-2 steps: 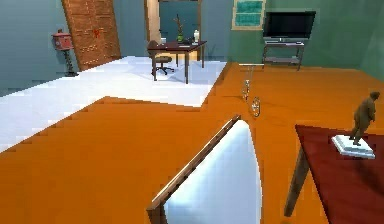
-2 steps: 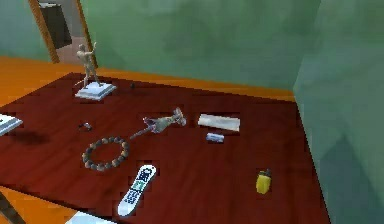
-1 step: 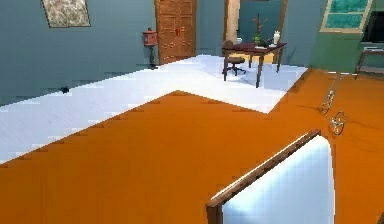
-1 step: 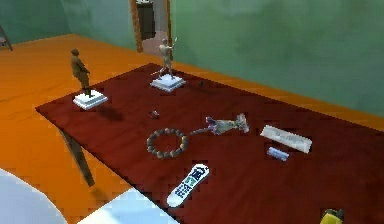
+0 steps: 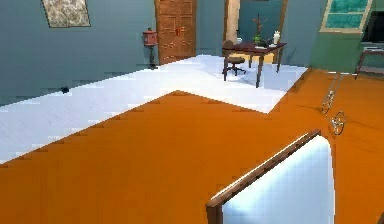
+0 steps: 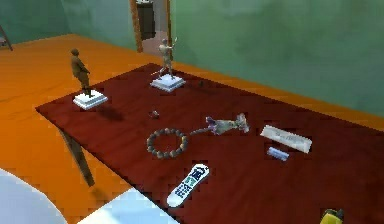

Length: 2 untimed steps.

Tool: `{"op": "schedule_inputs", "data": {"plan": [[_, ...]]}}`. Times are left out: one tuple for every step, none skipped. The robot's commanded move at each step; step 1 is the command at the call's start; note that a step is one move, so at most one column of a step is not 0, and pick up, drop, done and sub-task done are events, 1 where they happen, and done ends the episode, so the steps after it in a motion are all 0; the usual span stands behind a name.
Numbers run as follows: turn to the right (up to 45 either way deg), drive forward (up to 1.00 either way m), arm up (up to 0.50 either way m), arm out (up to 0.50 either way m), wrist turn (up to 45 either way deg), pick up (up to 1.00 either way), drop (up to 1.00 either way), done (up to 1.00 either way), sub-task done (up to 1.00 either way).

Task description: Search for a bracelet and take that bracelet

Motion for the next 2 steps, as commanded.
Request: {"op": "schedule_inputs", "data": {"plan": [[0.0,0.00,0.38,0.00,0.0,0.00,0.00,0.00,0.00],[0.0,0.00,0.00,0.34,0.0,0.00,0.00,0.00,0.00]]}}
